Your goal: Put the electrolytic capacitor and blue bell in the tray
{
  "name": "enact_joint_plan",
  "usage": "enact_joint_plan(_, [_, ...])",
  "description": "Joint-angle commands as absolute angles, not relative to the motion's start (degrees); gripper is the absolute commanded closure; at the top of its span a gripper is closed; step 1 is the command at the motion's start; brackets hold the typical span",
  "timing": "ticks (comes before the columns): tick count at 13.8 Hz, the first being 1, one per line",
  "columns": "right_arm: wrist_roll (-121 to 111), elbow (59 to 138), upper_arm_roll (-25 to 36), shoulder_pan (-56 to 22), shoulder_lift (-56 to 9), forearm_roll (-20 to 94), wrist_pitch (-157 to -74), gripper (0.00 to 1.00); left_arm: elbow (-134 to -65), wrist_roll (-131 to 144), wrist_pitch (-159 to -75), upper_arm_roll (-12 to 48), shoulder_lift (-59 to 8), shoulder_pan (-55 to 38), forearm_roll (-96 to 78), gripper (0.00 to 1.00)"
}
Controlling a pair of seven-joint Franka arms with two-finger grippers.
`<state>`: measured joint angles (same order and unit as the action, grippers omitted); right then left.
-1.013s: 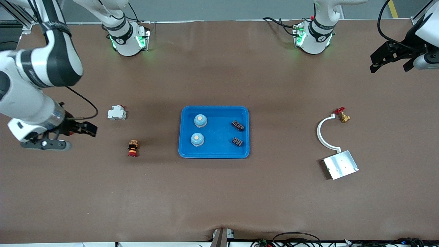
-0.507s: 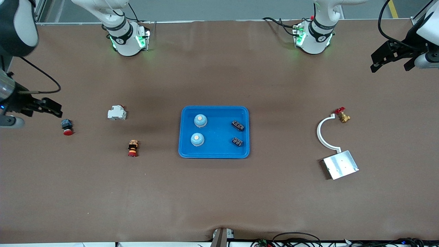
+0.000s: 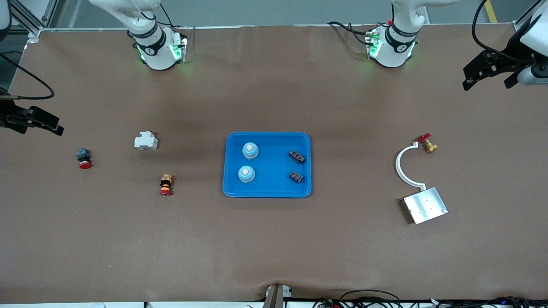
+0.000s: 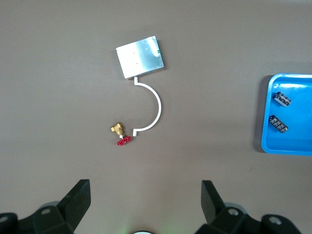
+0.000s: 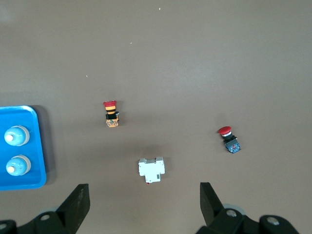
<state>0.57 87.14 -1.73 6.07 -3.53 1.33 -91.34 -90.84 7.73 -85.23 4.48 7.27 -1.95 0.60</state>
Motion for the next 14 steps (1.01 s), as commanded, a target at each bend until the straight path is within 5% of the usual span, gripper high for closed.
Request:
enact_joint_plan(1, [0.5,87.0,-0.9,5.4,-1.7,2.6,-90.1,0.0,-90.6,6.6,-84.2,4.7,7.6,-1.5,0.4,0.0])
enact_joint_plan(14, [0.2,84.9,-0.1,5.5,-0.1,2.4,-85.5,0.0,-90.6,6.4,-84.7,4.7,6.3,-1.6,0.4,0.0])
